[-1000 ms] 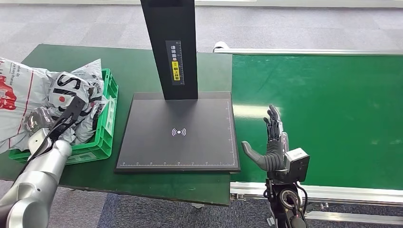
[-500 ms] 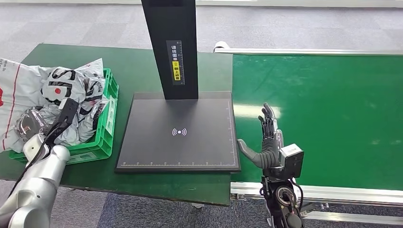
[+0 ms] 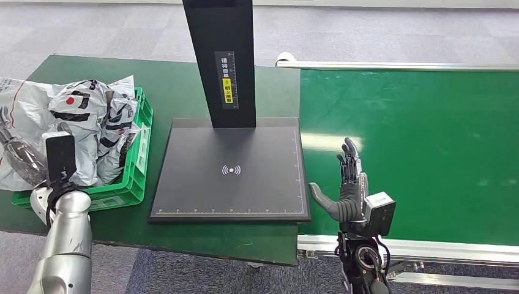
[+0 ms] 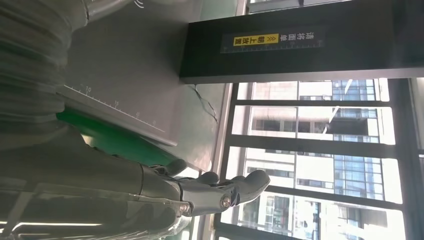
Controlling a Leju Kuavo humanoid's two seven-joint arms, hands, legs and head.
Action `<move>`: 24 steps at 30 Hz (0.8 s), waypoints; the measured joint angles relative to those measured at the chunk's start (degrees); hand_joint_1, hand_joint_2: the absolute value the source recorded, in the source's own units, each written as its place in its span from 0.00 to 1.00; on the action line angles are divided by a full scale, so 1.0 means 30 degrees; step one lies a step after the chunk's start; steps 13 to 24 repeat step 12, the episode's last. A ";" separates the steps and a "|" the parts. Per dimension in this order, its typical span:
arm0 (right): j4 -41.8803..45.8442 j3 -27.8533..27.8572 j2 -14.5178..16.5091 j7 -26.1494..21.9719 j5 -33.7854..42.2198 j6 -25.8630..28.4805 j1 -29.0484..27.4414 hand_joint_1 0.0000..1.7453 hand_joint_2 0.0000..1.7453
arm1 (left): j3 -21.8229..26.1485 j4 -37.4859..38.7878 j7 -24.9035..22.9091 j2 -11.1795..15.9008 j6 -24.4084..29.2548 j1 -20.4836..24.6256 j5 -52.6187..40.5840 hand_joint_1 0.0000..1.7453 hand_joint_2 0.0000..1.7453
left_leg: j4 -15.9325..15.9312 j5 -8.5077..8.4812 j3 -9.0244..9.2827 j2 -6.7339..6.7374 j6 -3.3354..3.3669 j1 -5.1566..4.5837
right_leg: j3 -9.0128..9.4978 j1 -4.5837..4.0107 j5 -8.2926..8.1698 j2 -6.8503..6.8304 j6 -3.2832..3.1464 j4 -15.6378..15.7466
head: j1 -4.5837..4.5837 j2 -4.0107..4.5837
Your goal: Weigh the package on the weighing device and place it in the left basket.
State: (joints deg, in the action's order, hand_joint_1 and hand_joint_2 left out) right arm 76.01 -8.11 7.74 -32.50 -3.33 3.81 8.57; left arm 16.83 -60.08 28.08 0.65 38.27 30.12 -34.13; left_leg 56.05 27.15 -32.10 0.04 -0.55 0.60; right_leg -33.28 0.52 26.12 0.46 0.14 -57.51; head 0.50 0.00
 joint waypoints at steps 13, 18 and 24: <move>-0.0086 -0.0039 0.0090 -0.0298 0.0263 0.0101 -0.0284 0.00 1.00 | -0.1808 -0.5391 0.0876 -0.1919 -0.0111 -0.2426 0.2468 0.00 0.00 | 0.0001 0.0000 -0.0001 -0.0005 0.0000 0.0000 | 0.0000 0.0000 0.0000 -0.0003 0.0000 0.0001 | 0.0000 0.0000; -0.0086 -0.0039 0.0090 -0.0298 0.0263 0.0101 -0.0284 0.00 1.00 | -0.1808 -0.5391 0.0876 -0.1919 -0.0111 -0.2426 0.2468 0.00 0.00 | 0.0001 0.0000 -0.0001 -0.0005 0.0000 0.0000 | 0.0000 0.0000 0.0000 -0.0003 0.0000 0.0001 | 0.0000 0.0000; -0.0086 -0.0039 0.0090 -0.0298 0.0263 0.0101 -0.0284 0.00 1.00 | -0.1808 -0.5391 0.0876 -0.1919 -0.0111 -0.2426 0.2468 0.00 0.00 | 0.0001 0.0000 -0.0001 -0.0005 0.0000 0.0000 | 0.0000 0.0000 0.0000 -0.0003 0.0000 0.0001 | 0.0000 0.0000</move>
